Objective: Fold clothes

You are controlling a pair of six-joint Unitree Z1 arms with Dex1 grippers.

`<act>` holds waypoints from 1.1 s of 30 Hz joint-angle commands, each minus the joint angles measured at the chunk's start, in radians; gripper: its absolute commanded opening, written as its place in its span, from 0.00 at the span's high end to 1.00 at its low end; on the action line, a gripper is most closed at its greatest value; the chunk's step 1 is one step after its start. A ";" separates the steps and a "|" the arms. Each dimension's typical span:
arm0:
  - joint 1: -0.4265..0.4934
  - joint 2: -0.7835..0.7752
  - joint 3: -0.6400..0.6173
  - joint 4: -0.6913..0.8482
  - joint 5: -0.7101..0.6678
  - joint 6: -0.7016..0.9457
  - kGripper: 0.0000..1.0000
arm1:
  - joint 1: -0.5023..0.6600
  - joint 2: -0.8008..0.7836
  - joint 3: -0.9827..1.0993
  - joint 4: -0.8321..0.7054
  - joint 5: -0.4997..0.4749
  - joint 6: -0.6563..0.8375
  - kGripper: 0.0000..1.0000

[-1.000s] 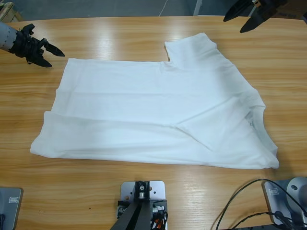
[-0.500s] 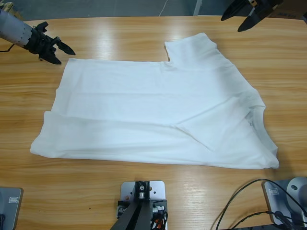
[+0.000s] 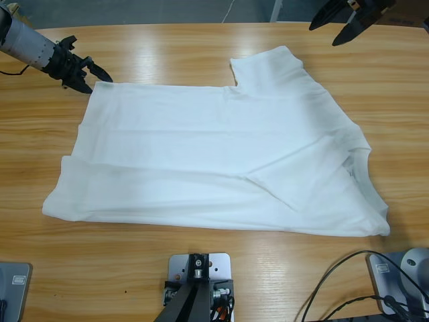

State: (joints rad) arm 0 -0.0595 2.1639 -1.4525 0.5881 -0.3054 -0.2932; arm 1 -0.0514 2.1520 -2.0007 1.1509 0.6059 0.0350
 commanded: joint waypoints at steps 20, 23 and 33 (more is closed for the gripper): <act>-0.007 0.091 -0.041 0.068 0.058 -0.031 0.25 | -0.023 0.054 -0.007 0.013 -0.003 -0.015 0.00; -0.016 0.095 -0.046 0.074 0.058 -0.039 0.25 | -0.028 0.054 -0.009 0.015 -0.001 -0.015 0.00; -0.033 0.108 -0.052 0.085 0.065 -0.052 0.25 | -0.039 0.043 -0.011 0.018 0.002 -0.015 0.00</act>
State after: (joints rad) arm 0 -0.0802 2.1870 -1.5128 0.6578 -0.2534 -0.3317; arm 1 -0.0688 2.1520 -2.0155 1.1551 0.6059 0.0324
